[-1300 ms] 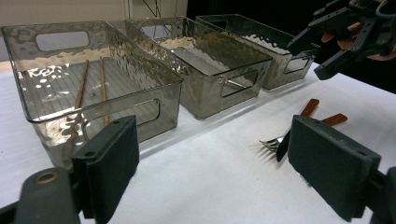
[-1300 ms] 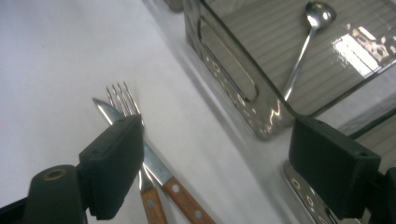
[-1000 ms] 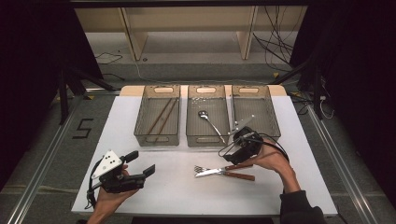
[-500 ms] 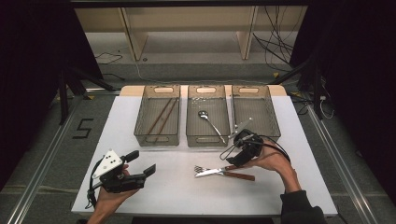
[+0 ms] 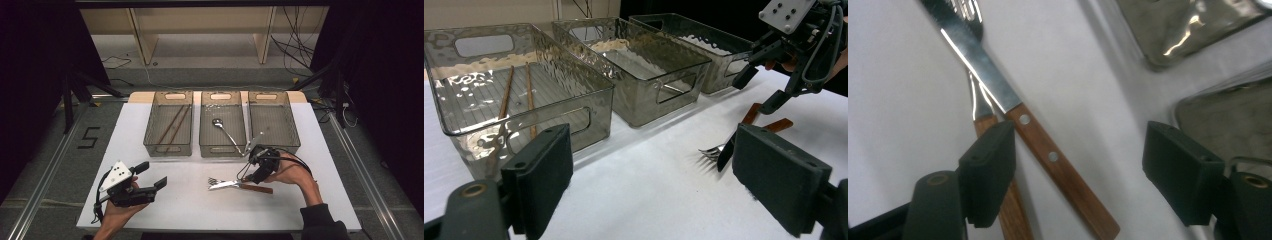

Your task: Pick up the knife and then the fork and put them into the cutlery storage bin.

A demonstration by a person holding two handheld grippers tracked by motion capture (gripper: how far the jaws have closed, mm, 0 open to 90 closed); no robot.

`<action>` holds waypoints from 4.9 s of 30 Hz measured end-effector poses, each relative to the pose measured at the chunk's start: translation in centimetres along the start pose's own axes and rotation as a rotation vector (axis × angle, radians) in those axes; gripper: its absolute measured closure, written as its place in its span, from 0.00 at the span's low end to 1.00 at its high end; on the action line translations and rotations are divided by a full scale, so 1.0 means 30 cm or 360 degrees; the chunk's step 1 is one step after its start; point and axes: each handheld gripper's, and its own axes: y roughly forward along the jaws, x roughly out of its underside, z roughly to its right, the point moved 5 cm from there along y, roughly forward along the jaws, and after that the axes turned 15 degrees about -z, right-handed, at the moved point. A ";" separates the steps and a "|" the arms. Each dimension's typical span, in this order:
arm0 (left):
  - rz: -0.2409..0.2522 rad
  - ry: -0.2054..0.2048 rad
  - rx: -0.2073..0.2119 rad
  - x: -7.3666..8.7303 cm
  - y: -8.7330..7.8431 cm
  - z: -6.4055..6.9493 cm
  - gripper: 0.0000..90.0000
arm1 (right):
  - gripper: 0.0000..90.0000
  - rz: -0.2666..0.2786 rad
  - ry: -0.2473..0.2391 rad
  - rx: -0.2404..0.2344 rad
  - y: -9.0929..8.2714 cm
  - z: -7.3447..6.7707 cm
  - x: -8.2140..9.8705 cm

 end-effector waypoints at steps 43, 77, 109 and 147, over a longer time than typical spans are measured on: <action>-0.0005 0.0001 -0.0010 0.004 -0.001 -0.002 0.18 | 0.73 -0.0269 -0.0312 -0.0020 0.082 -0.037 -0.023; -0.0007 -0.0002 -0.0010 0.004 0.001 0.000 0.18 | 0.86 -0.0222 -0.0567 0.0060 0.043 -0.071 -0.022; 0.0002 -0.0007 -0.0018 0.004 -0.004 -0.006 0.18 | 0.86 0.0361 0.0146 -0.0066 -0.134 0.030 -0.015; 0.0018 -0.0023 -0.0023 0.006 -0.007 -0.011 0.18 | 0.86 0.0606 0.0587 -0.0009 -0.210 0.197 0.023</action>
